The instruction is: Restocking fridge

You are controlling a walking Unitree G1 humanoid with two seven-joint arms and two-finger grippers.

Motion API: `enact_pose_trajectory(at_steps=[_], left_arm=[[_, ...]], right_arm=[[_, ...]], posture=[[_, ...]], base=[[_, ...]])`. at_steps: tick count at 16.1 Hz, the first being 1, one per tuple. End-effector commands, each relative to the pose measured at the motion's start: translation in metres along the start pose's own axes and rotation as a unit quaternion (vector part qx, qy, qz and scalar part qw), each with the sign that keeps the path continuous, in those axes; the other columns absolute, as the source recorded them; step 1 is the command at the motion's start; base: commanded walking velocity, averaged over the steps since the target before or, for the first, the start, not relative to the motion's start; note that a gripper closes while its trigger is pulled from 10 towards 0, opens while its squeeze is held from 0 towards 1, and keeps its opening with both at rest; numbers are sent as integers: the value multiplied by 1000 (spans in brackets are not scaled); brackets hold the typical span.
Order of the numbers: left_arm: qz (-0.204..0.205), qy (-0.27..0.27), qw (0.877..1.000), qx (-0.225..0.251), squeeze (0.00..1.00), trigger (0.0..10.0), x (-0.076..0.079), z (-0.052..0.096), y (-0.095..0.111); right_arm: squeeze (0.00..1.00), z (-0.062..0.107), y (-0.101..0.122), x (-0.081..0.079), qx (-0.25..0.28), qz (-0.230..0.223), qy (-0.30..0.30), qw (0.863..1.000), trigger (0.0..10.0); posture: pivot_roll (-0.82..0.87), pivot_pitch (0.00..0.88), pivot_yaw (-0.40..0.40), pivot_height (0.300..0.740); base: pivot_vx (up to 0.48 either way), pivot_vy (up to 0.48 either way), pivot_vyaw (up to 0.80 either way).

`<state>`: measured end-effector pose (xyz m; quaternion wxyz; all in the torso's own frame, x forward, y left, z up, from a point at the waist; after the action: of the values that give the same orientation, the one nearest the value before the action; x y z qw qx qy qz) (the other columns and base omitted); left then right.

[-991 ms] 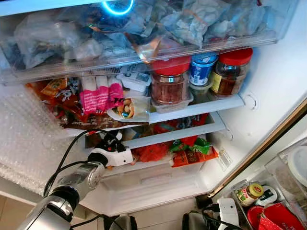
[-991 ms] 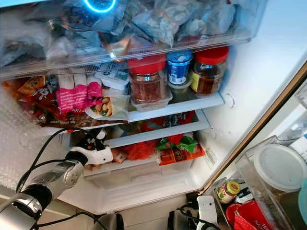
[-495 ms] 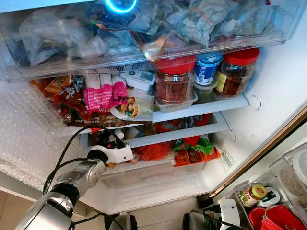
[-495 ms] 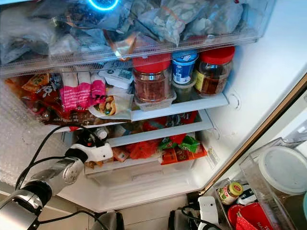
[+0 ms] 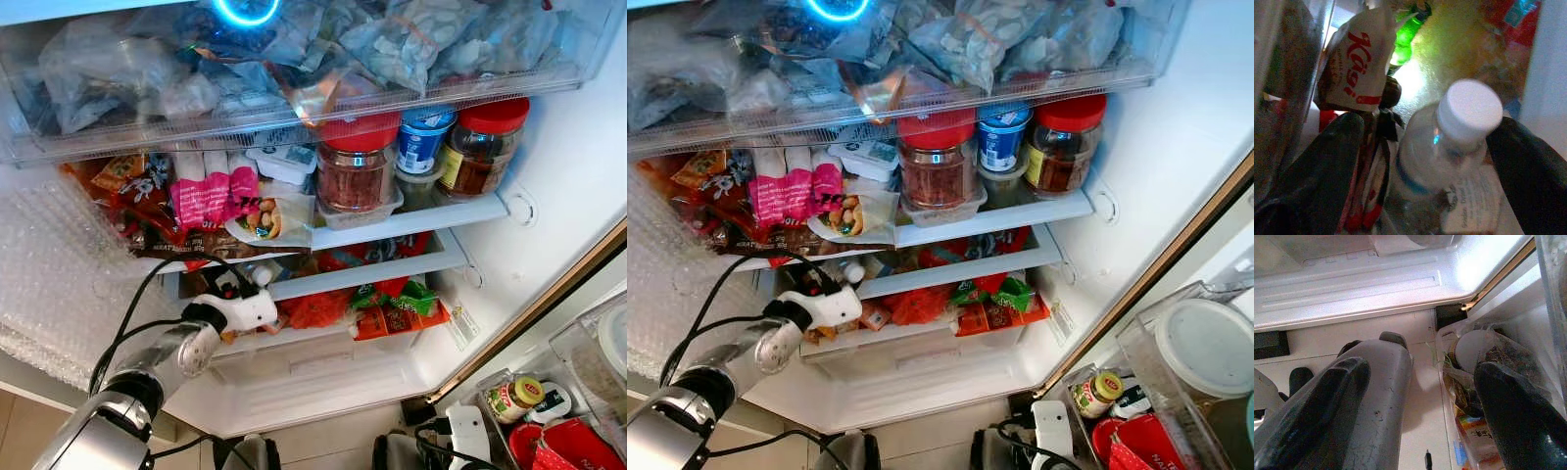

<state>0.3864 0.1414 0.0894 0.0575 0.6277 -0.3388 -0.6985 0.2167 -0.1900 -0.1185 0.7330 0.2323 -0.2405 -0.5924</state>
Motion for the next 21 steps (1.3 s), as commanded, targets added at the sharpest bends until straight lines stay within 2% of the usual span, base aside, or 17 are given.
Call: enact_pose_trajectory(at_steps=[1,6,7,9,12,16,17,18,19,21], left_arm=[[6,-2,1000,0,827,10000,-3,0,0],[15,-6,1000,0,804,10000,-3,0,-1],[23,-17,1000,-5,0,10000,0,0,-2],[39,-30,999,-10,0,10000,4,2,-3],[139,6,990,-20,0,10000,5,9,-6],[155,6,988,-22,0,10000,4,10,-7],[213,23,976,-32,0,10000,10,15,-10],[379,88,920,-52,0,10000,29,40,-16],[419,107,900,-57,0,10000,34,50,-18],[444,121,886,-64,0,10000,43,61,-19]], right_arm=[[0,3,-22,-11,-35,-11,18,999,10000],[0,3,-22,-12,-36,-11,18,999,10000],[0,3,-22,-12,-36,-11,20,999,10000],[0,4,-23,-12,-37,-10,23,999,10000],[0,3,-23,-13,-37,-10,22,999,10000],[0,3,-23,-13,-37,-10,22,999,10000],[0,4,-23,-13,-36,-11,21,999,10000],[0,4,-23,-12,-33,-11,16,999,10000],[0,4,-23,-12,-33,-11,15,999,10000],[0,4,-22,-12,-31,-10,13,999,10000]], posture=[[-29,159,18,652],[-28,158,17,652],[-27,155,17,652],[-27,153,18,652],[-28,143,23,652],[-28,143,23,652],[-29,134,28,652],[-27,114,32,652],[-27,114,32,652],[-33,113,35,652]], base=[[0,0,0],[0,0,0],[0,0,0],[0,0,0],[0,0,0],[0,0,0],[0,0,0],[0,0,0],[0,0,0],[0,0,0]])
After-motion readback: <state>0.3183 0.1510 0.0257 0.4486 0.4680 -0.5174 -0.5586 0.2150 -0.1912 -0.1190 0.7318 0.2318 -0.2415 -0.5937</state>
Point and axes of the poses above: a point about 5 cm out from each wrist's last joint towards the gripper, its own z axis pointing back from the gripper into the wrist, its own y axis along the axis of the wrist's last joint, x = y × z, the point moved 5 cm from there along -z, pointing out of the wrist towards the gripper, and after that the axes turned 12 degrees about z, right-handed, at the moved point
